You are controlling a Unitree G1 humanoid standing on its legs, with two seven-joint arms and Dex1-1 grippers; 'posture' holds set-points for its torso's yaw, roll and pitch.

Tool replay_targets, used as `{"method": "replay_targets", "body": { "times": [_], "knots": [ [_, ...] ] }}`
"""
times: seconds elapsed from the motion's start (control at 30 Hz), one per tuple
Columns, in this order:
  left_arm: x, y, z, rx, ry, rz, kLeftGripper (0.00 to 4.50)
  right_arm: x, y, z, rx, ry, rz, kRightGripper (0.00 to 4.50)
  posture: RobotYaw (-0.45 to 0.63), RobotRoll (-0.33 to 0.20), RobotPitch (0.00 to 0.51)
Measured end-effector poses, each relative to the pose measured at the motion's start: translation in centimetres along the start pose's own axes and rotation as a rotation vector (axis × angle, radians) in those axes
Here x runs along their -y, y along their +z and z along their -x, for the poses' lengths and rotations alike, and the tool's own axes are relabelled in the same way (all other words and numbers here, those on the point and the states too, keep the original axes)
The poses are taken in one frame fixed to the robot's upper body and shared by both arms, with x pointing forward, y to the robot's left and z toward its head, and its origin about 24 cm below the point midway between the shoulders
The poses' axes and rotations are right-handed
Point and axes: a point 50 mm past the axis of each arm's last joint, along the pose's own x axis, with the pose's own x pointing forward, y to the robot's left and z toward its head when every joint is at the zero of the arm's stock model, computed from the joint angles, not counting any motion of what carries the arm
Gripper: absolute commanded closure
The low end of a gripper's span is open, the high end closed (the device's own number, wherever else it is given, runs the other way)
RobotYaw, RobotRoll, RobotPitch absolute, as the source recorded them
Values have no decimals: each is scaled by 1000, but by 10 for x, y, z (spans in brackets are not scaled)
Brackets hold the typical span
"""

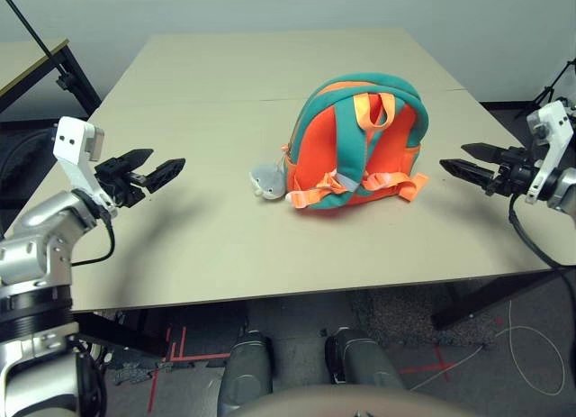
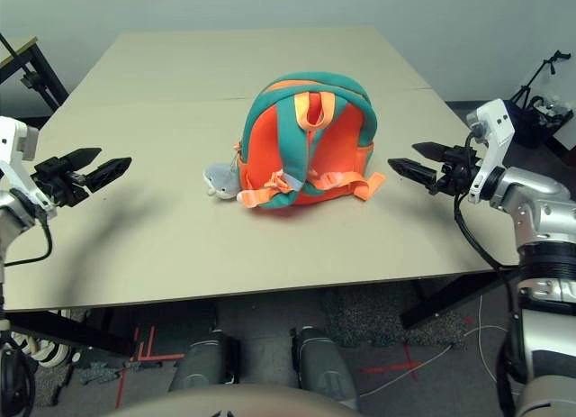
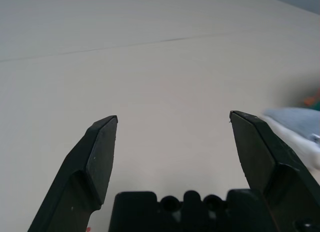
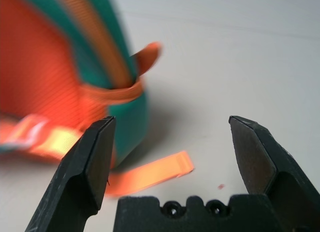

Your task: Put the pencil case into the backpack and zip it.

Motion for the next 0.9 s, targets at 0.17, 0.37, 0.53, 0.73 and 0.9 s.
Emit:
{"method": "replay_targets", "body": {
  "times": [0.17,0.37,0.53,0.73,0.9],
  "knots": [
    [5,-26,-10,60,213,13,0,8,-14,-12,78,-203,-23,24,31,0,11],
    [1,-35,-15,115,424,-6,0,17,-24,-11,124,-440,-8,24,15,0,13],
    [-1,-43,-17,130,515,12,0,21,-34,-8,144,-606,-24,24,4,0,16],
    [-3,-47,-18,132,549,-7,0,18,-46,-11,132,-686,-49,24,2,0,25],
    [-3,-50,-19,126,566,-11,0,12,-48,-19,131,-689,-69,24,3,0,27]
  ]
}}
